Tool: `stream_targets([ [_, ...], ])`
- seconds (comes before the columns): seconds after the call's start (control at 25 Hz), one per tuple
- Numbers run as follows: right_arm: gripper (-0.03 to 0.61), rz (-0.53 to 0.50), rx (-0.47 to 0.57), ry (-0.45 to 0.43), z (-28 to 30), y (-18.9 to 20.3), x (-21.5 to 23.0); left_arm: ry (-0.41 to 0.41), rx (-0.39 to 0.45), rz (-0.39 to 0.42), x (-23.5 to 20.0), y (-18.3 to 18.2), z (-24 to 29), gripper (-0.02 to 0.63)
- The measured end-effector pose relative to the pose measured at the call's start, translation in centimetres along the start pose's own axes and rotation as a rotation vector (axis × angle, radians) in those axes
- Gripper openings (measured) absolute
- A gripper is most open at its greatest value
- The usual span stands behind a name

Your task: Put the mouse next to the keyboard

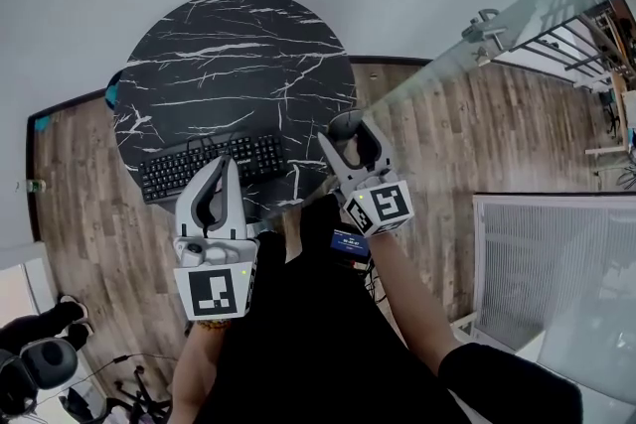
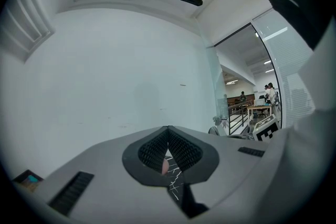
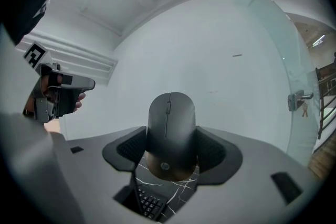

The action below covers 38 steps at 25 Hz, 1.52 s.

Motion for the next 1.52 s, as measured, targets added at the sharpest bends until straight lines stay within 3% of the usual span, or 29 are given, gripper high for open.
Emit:
stream_targets([
  [1.52,0.299,0.003,-0.249,-0.007,0.3,10.0,0.4,-0.007,-0.043,0.015,0.6,1.0,-2.0,0.006],
])
Point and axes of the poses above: the fingertips, and each gripper's own axes: z forward along the fingers, x to its right, y out of its underside, the point moved 8 cm from there along -z, backward along the fingers, and after that the axes turned 8 degrees about y, right-handed, at the moved point
